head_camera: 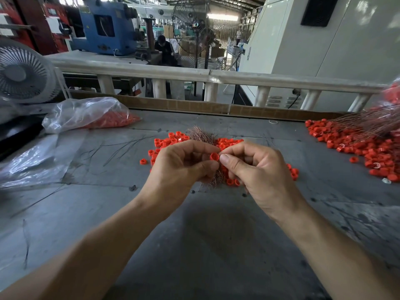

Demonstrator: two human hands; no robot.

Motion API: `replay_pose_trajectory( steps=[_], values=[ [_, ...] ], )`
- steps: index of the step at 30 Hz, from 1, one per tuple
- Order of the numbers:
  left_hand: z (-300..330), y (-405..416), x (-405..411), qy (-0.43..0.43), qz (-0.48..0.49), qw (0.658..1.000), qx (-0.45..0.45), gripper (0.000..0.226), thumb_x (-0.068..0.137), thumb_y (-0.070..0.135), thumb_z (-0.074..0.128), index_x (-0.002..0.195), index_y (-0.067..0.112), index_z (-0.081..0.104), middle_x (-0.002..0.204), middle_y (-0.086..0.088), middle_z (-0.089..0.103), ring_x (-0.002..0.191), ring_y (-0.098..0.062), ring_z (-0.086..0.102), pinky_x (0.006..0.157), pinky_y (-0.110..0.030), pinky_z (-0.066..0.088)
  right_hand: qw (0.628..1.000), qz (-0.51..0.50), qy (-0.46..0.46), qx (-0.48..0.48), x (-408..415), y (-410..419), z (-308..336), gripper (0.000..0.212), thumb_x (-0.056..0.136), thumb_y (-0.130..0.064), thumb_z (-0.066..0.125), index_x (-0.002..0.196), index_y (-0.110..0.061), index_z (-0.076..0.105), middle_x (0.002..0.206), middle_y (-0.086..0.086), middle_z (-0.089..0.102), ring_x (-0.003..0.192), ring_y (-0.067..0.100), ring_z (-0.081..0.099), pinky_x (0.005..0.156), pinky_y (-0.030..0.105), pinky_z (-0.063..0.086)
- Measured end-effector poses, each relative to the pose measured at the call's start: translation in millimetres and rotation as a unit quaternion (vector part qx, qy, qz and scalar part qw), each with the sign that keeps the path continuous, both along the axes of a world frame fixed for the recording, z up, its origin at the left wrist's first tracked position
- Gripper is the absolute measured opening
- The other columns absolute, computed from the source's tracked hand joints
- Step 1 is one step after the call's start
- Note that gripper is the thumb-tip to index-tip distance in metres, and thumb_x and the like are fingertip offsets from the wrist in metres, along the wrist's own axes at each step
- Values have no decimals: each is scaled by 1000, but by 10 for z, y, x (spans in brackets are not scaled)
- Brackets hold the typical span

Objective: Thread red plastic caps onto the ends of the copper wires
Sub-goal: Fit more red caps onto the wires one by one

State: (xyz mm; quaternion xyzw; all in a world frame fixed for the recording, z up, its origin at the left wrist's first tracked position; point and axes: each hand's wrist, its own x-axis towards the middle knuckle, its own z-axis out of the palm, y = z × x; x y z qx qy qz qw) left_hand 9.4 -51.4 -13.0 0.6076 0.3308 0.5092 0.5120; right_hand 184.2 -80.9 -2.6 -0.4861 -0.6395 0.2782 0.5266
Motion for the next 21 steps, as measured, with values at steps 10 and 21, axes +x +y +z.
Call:
replay_pose_trajectory(
  steps=[10, 21],
  values=[
    [0, -6, 14, -3, 31, 999, 12, 28, 84, -10, 71, 100, 13, 76, 85, -12, 76, 81, -23, 76, 74, -23, 59, 999, -27, -35, -2, -28, -19, 12, 13, 91, -15, 75, 79, -21, 76, 61, -2, 68, 58, 8, 59, 58, 29, 51],
    [-35, 22, 13, 8, 42, 999, 22, 27, 83, -8, 73, 96, 15, 77, 79, -2, 73, 80, -25, 76, 75, -27, 60, 996, -46, -75, -6, -41, -35, 12, 13, 89, -18, 77, 76, -21, 77, 59, -4, 66, 52, 1, 51, 49, 15, 38]
  ],
)
